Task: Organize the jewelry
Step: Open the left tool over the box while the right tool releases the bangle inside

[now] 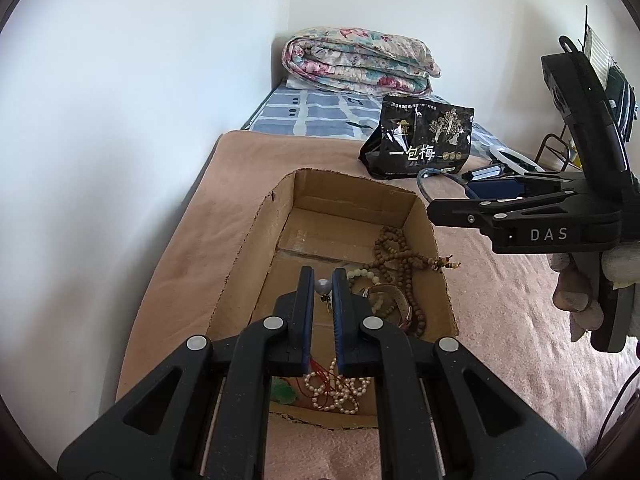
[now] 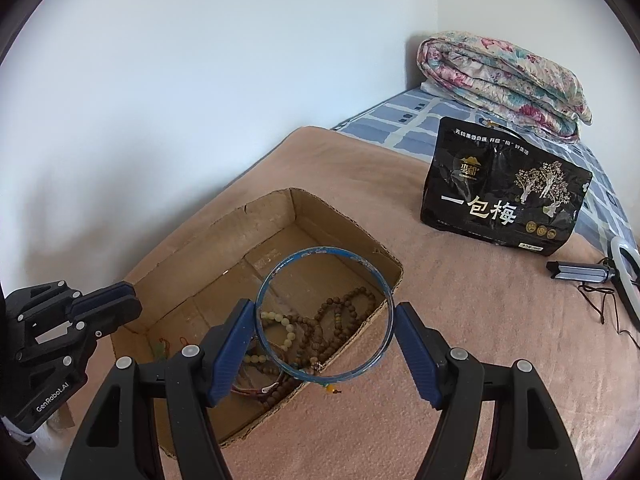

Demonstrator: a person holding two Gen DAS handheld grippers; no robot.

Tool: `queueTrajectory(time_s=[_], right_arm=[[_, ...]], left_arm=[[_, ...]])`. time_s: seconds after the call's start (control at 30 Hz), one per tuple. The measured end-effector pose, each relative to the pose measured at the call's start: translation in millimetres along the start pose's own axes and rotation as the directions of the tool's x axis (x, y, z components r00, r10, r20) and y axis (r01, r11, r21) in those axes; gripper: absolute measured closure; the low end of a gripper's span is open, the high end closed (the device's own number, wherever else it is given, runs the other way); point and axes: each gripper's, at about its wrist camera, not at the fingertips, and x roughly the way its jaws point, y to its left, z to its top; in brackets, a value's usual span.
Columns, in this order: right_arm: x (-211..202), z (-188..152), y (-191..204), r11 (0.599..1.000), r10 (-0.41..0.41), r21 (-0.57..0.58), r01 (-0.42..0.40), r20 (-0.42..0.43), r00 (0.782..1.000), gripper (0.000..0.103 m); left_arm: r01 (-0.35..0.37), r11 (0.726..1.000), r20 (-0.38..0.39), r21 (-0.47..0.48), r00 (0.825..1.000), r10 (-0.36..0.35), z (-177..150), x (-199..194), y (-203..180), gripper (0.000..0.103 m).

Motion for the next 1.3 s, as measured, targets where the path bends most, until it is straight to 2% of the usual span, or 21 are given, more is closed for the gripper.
queueTrajectory(time_s=[0.17,0.2,0.23,0.27,0.3,0.33,0.43,0.53,0.83,1.3], right_arm=[[2.2,1.9,2.2,1.000,0.006,0.013,-0.006,0.001,1.000,0.028],[1.4,2.0,2.5,1.000,0.004,0.016,-0.004,0.003,1.000,0.022],[0.5,2.1,2.1,1.000,0.000,0.021,-0.001,0.008,1.000,0.014],[-1.2,2.0,1.8,1.000,-0.002,0.025,0.002,0.017,1.000,0.012],[-2.1,2.1,1.3,1.000,-0.002,0.028,0.002,0.021,1.000,0.010],[-3.0,2.2,0.8,1.000,-0.001,0.030,0.000,0.022,1.000,0.010],[-4.6,2.3,-0.6,0.999,-0.009,0.035,0.008,0.022,1.000,0.009],[-8.2,1.6,-2.0,0.999,-0.014,0.043,0.013,0.031,0.999,0.004],[-22.8,0.2,-1.7,0.999,-0.014,0.039,0.012,0.047,0.999,0.004],[-79.7,-16.4,0.7,1.000,-0.028,0.013,0.027,0.104,0.994,0.003]], left_arm=[[-0.002,1.000,-0.007,-0.009,1.000,0.002,-0.7,1.1,1.5,0.096],[-0.004,1.000,-0.012,-0.010,1.000,0.004,-1.1,1.8,1.5,0.095],[-0.012,1.000,-0.016,-0.008,1.000,0.012,-1.4,2.6,1.2,0.080],[-0.017,1.000,-0.016,-0.009,1.000,0.017,-1.7,2.8,1.9,0.069],[-0.018,1.000,-0.009,-0.012,1.000,0.018,-2.3,2.2,2.3,0.053],[-0.022,1.000,0.001,-0.016,1.000,0.022,-2.9,1.0,2.5,0.051],[-0.029,0.999,-0.008,-0.026,1.000,0.028,-4.0,1.6,3.8,0.051],[-0.034,0.999,-0.014,-0.029,0.999,0.034,-5.5,2.5,3.6,0.051],[-0.040,0.999,-0.011,-0.034,0.999,0.039,-6.3,-3.1,-0.5,0.049],[-0.074,0.997,0.054,0.004,0.996,0.074,-0.6,-54.4,-26.9,0.049]])
